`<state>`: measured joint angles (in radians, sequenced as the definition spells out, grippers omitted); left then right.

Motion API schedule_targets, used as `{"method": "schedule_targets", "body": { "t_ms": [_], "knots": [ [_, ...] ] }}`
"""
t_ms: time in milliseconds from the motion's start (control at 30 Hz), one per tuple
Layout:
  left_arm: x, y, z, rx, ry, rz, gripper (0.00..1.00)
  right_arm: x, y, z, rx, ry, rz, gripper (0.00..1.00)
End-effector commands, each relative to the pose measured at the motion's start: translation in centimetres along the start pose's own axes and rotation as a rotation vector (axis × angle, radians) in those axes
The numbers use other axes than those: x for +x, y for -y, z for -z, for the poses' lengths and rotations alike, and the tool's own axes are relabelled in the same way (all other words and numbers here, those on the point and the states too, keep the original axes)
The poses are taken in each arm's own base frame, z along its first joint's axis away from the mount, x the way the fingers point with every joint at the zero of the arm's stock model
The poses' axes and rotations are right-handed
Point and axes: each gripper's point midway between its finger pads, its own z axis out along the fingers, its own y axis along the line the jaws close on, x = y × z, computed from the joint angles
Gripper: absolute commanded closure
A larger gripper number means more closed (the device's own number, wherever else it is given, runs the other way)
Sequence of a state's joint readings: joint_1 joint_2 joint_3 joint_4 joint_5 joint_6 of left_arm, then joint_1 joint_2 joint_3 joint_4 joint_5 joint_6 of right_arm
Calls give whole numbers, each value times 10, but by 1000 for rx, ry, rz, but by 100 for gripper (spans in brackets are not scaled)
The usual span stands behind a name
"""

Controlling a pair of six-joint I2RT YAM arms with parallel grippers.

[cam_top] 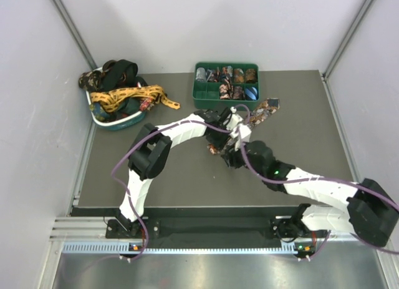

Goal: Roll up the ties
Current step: Roll the tie

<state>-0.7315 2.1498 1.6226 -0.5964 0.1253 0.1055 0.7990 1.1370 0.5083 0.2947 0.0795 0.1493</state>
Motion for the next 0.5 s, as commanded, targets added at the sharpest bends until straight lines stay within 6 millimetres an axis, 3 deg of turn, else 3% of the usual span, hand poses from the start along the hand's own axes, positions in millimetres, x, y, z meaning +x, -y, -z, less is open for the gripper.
{"method": "schedule_targets", "body": {
  "t_ms": [0, 267, 467],
  "knots": [
    [108, 1, -16, -18, -395, 59, 70, 3, -3, -6, 118, -58, 198, 51],
    [119, 4, -15, -13, -476, 64, 70, 22, -40, -39, 238, -226, 482, 42],
    [118, 7, -9, -2, -515, 71, 69, 35, -40, -60, 377, -370, 636, 41]
  ]
}}
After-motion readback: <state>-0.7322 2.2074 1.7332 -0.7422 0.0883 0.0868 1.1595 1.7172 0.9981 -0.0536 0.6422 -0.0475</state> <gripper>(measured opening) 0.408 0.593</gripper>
